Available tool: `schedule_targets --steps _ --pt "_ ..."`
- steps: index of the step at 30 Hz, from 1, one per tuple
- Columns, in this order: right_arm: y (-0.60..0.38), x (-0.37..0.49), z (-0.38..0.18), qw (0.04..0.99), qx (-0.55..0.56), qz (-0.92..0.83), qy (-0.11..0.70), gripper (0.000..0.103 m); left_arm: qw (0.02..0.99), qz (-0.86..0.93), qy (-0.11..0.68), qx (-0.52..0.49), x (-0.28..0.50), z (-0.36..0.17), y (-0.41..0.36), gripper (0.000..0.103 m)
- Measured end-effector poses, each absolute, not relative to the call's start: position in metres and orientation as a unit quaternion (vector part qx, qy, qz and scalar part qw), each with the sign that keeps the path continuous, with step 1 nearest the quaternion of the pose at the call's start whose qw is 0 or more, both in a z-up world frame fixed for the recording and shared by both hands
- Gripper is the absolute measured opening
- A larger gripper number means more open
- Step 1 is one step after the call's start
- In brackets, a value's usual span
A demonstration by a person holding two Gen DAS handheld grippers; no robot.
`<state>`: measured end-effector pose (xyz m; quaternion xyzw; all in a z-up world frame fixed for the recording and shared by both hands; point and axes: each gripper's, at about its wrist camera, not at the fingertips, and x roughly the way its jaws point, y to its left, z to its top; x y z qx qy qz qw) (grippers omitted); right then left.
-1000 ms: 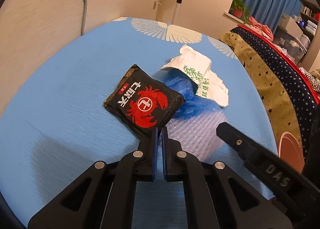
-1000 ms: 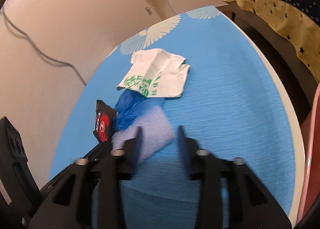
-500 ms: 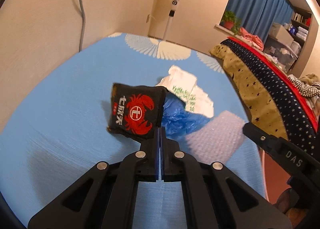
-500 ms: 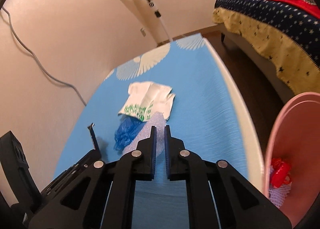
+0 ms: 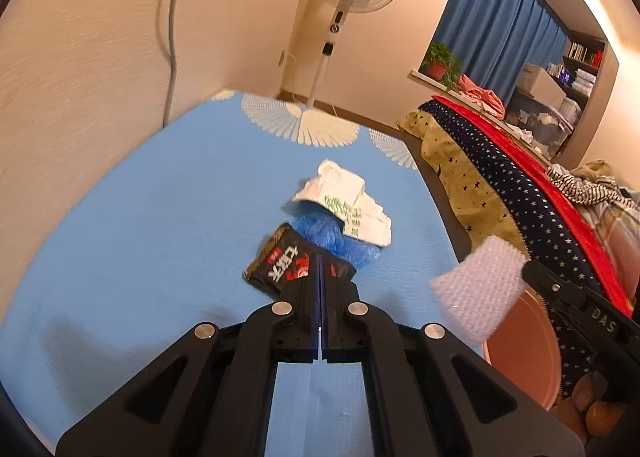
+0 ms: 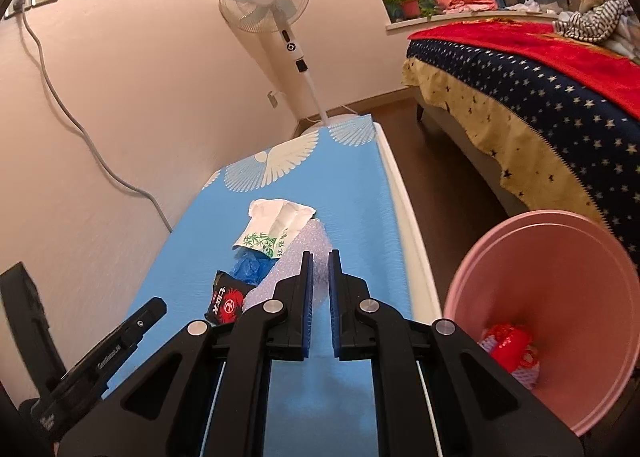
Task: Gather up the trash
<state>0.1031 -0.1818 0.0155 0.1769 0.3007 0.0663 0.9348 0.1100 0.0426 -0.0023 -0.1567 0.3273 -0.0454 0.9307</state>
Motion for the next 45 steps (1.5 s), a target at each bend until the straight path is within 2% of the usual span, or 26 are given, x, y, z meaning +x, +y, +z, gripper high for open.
schedule_targets --steps 5,7,9,12,17,19,21,23,25,29,31,33,36,39,45 --pt "-0.189 0.087 0.021 0.936 0.176 0.056 0.299 0.008 0.924 -0.046 0.353 -0.143 0.112 -0.016 0.037 0.004" --pt "-0.192 0.084 0.02 0.936 0.176 0.051 0.299 0.008 0.923 -0.049 0.361 -0.122 0.114 -0.02 0.029 0.011" --pt "-0.195 0.084 0.02 0.937 0.175 0.044 0.3 0.008 0.925 -0.048 0.366 -0.09 0.116 -0.023 0.018 0.024" --pt "-0.202 0.085 0.018 0.938 0.173 0.029 0.299 0.008 0.928 -0.042 0.366 -0.054 0.122 -0.026 0.007 0.036" --pt "-0.212 0.094 0.009 0.935 0.182 0.015 0.303 0.008 0.926 -0.03 0.376 -0.02 0.137 -0.035 -0.004 0.041" --pt "-0.213 0.099 0.006 0.934 0.183 0.015 0.305 0.008 0.923 -0.026 0.385 -0.01 0.144 -0.04 -0.008 0.046" --pt "-0.213 0.104 0.003 0.934 0.182 0.015 0.307 0.008 0.918 -0.021 0.395 0.002 0.153 -0.045 -0.014 0.058" --pt "-0.213 0.108 0.0 0.933 0.181 0.016 0.309 0.008 0.914 -0.01 0.406 0.017 0.161 -0.05 -0.02 0.063" --pt "-0.214 0.111 -0.003 0.932 0.182 0.017 0.312 0.008 0.907 -0.004 0.42 0.025 0.166 -0.057 -0.026 0.064" --pt "-0.213 0.116 -0.007 0.931 0.181 0.019 0.316 0.008 0.902 0.02 0.43 0.035 0.171 -0.063 -0.028 0.061" --pt "-0.211 0.118 -0.008 0.931 0.179 0.02 0.318 0.008 0.903 0.025 0.427 0.028 0.172 -0.061 -0.025 0.045" --pt "-0.211 0.118 -0.009 0.931 0.178 0.022 0.318 0.008 0.905 0.024 0.424 0.014 0.171 -0.059 -0.019 0.023" --pt "-0.208 0.116 -0.007 0.932 0.177 0.024 0.317 0.008 0.914 0.023 0.405 -0.003 0.164 -0.05 -0.01 0.007" --pt "-0.205 0.112 -0.001 0.934 0.173 0.027 0.311 0.008 0.923 0.022 0.384 -0.022 0.156 -0.038 0.0 0.0" --pt "-0.2 0.097 0.016 0.941 0.164 0.026 0.295 0.008 0.939 0.002 0.336 -0.074 0.134 -0.012 0.021 0.0"
